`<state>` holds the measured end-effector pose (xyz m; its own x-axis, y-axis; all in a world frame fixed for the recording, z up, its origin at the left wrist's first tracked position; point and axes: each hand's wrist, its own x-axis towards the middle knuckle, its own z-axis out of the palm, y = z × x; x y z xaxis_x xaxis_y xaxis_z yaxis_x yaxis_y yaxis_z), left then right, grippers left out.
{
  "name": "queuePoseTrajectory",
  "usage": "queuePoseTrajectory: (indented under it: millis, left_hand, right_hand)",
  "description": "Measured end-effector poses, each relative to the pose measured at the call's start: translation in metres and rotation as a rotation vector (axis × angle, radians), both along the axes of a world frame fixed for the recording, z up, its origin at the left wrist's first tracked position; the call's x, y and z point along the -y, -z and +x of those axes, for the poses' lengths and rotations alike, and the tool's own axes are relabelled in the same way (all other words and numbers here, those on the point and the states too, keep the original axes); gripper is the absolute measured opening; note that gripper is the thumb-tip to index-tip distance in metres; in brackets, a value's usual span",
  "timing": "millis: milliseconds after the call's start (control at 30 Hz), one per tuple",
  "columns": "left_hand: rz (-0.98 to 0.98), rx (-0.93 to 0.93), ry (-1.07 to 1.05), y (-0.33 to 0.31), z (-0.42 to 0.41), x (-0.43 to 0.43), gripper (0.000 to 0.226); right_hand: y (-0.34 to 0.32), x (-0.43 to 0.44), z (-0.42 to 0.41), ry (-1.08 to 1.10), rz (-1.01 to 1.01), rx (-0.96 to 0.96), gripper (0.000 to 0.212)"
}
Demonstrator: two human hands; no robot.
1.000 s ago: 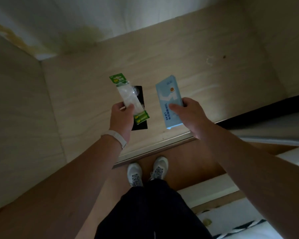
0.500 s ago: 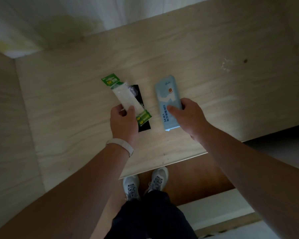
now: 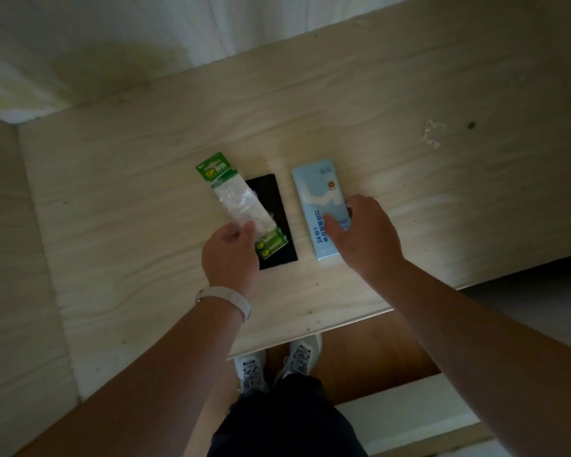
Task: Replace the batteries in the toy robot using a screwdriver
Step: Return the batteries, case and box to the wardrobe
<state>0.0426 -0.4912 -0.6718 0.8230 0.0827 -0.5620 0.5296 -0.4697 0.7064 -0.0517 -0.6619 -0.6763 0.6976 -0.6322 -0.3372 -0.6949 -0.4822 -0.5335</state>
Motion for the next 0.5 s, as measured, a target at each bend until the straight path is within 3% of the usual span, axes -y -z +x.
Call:
queuePoseTrajectory:
  millis: [100, 300, 500]
  left_hand:
    - [-0.077, -0.057, -0.023, -0.001, 0.002, -0.010, 0.018]
    - [-0.022, -0.061, 0.012, -0.006, 0.012, -0.040, 0.035]
    - [0.124, -0.013, 0.193, 0.002, 0.024, -0.059, 0.012]
  right_hand:
    - [0.000, -0.004, 0.001, 0.002, 0.005, -0.010, 0.037]
    - [-0.003, -0.013, 0.005, 0.006, 0.052, -0.004, 0.037]
    - [-0.006, -0.020, 0.000, 0.019, 0.030, -0.011, 0.035]
